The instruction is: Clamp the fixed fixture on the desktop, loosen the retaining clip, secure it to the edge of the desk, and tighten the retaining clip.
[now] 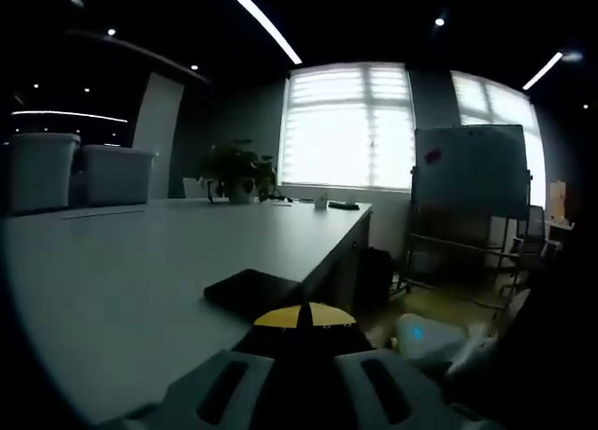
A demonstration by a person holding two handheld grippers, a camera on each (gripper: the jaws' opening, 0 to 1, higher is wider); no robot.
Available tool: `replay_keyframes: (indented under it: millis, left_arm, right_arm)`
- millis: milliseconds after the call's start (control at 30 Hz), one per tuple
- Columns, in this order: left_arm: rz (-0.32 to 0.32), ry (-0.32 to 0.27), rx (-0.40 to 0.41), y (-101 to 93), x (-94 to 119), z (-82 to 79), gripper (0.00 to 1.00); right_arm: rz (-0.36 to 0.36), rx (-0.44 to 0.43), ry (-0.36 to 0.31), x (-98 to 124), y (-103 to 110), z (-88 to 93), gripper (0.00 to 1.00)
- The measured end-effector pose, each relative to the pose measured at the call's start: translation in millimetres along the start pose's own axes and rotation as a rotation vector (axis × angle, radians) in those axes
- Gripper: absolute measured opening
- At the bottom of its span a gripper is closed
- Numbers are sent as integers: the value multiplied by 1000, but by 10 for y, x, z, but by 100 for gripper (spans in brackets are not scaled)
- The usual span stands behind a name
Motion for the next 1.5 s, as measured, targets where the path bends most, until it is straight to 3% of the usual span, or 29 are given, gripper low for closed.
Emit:
replay_keyframes:
  millis: [67, 167, 300, 400, 467, 533, 633, 900, 967, 1000, 1133, 1300, 1433, 1500]
  left_arm:
    - [4, 13, -9, 1, -1, -4, 1]
    - [11, 35, -34, 3, -4, -8, 1]
    - [7, 39, -41, 3, -3, -5, 1]
    - [-16, 36, -88, -3, -2, 3, 1]
    - [-37, 46, -124, -29, -4, 14, 1]
    - [-54, 12, -66, -36, -17, 9, 1]
    - [-58, 3, -52, -33, -12, 21, 1]
    - [-82, -11, -25, -33, -15, 32, 1]
    - [-81, -5, -13, -14, -11, 46, 1]
    - [-84, -5, -4, -11, -9, 49, 1]
    - [-99, -9, 25, -4, -1, 68, 1]
    - [-99, -16, 16, 8, -6, 79, 1]
    - [-92, -13, 7, 15, -9, 86, 1]
    - [-100, -9, 8, 7, -13, 98, 1]
  right_arm:
    - [-3, 2, -3, -48, 24, -26, 52]
    - [5, 1, 22, -105, 12, -14, 42]
    - [7, -23, 18, -94, 8, -24, 38]
    - [45, 61, 47, -63, -66, -6, 28]
    - [-6, -17, 76, -67, -52, -14, 27]
    - [-24, -19, 67, -58, -73, -13, 26]
    - [-118, 30, 91, -90, -102, -16, 26]
    - [-518, 83, 127, -163, -203, -31, 26]
    - [-577, 156, 129, -177, -235, -46, 26]
    - [-607, 152, 142, -174, -225, -49, 26]
    - [-679, 117, 159, -216, -208, -44, 26]
    - [-798, 53, 135, -240, -229, -23, 26]
    - [-820, 34, 114, -197, -314, -88, 26]
    - [-771, 34, 116, -221, -299, -67, 26]
Point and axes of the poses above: the point that each gripper's makers call its tool centre point, and the gripper's own axes: x roughly backward along the fingers, y roughly to its left, z roughly out of its underside, the point moved 7 cm from there along x, roughly backward along the fingers, and after that the axes turned 3 degrees about -x, right-handed, at the moved point
